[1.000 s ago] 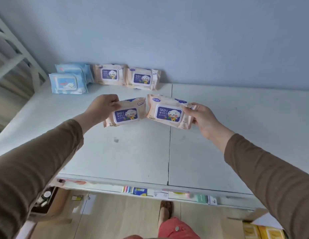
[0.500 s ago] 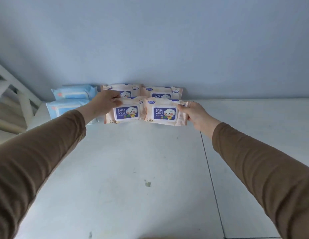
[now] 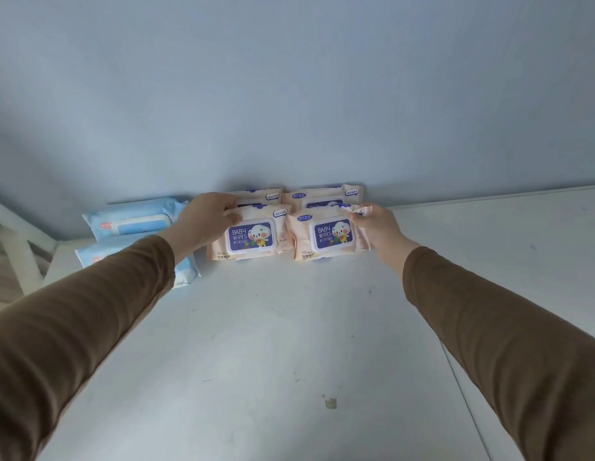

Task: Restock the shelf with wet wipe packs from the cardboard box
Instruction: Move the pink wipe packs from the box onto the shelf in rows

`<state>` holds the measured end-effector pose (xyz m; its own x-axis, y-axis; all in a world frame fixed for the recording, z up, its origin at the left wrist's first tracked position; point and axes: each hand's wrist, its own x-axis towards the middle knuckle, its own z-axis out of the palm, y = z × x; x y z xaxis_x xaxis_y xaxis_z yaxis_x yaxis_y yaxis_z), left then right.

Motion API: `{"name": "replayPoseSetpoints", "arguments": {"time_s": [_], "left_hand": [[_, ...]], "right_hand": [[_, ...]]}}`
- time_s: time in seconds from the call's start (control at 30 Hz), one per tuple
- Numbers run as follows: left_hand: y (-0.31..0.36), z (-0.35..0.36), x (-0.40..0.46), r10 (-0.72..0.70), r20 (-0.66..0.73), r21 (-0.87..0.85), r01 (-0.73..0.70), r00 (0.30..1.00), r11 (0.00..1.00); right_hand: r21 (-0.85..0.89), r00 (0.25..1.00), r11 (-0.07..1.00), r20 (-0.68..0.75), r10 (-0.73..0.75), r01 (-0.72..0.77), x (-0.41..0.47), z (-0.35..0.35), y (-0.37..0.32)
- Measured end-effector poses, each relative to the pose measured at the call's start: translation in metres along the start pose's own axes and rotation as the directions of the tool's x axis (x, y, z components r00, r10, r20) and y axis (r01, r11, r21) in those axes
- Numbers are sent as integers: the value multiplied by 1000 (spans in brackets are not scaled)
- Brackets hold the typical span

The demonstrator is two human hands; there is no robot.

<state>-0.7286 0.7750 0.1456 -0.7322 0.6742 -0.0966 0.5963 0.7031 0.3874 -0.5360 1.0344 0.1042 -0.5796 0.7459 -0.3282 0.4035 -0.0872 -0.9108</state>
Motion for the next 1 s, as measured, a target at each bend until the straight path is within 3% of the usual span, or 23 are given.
{"name": "replayPoseSetpoints", "arguments": {"time_s": [0.43,0.57,0.73,1.0], "left_hand": [[-2,8,-2,-19,-65,77,24,998,997],[5,4,-12,51,-171,188,-19,984,982],[36,8,-28,194,-257,201,-144,947,969],[144,56,-70,343,-165,81,-334,925,939]], "right_hand": [[7,990,998,-130,-54,56,-10,14,10],[-83,982,993,-164,-97,84,-13,6,10],[-232,971,960,-143,-191,155,-37,-23,14],[-530,923,782,-1,-386,327,-113,-105,46]]}}
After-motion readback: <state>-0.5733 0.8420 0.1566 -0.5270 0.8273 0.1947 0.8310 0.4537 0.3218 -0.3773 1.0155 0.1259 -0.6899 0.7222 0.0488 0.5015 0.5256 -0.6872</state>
